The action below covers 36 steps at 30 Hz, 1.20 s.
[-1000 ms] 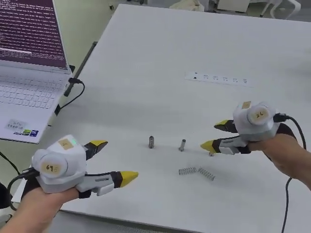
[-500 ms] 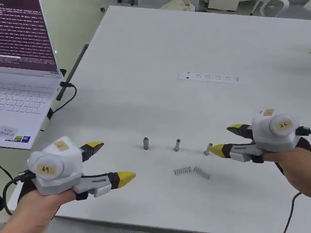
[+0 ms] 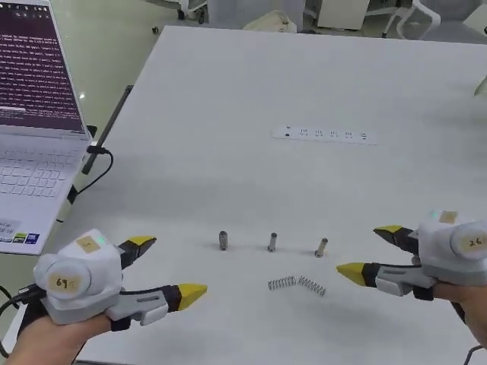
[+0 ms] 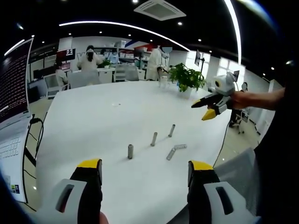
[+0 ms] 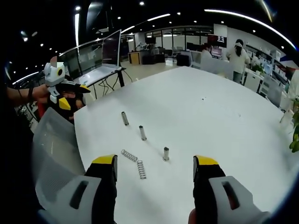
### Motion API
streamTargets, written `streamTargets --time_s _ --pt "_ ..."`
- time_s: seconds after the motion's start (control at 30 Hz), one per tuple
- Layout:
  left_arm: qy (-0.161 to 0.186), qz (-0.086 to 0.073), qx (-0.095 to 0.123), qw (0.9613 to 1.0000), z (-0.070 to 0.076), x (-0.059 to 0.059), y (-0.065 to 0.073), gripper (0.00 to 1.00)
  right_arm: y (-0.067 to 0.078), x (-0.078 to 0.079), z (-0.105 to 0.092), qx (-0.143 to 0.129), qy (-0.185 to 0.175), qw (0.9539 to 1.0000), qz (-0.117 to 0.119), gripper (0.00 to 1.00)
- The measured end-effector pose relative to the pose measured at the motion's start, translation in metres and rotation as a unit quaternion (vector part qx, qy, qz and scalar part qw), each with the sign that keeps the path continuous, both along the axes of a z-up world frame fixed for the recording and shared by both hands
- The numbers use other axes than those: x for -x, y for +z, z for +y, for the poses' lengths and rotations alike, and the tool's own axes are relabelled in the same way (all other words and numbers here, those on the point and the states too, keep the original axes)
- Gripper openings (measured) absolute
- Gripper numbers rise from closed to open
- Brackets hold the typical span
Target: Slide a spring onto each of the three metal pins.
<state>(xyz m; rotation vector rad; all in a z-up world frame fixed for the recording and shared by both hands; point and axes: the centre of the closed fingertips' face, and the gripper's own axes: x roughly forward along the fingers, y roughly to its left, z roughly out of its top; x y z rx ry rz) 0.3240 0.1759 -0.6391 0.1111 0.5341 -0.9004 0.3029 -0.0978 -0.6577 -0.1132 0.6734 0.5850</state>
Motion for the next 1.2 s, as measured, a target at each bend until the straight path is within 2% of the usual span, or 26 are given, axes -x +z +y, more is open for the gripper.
streamTargets --time_s 0.33,0.63,0.9,1.2 --pt "-0.004 0.001 -0.002 1.0000 -0.005 0.000 0.001 0.72 -0.002 0.025 0.007 -0.015 0.000 0.9998 0.011 0.72" --pt "-0.011 0.002 0.001 0.9999 -0.015 0.001 0.000 0.72 -0.002 0.038 0.013 -0.022 -0.005 0.9997 0.013 0.74" --pt "-0.031 0.004 0.000 0.9995 -0.031 0.005 -0.002 0.73 -0.006 0.047 0.015 -0.025 -0.007 0.9995 0.019 0.76" --pt "-0.057 0.007 0.000 0.9983 -0.058 0.010 -0.006 0.74 -0.009 0.055 0.015 -0.028 -0.006 0.9992 0.028 0.77"
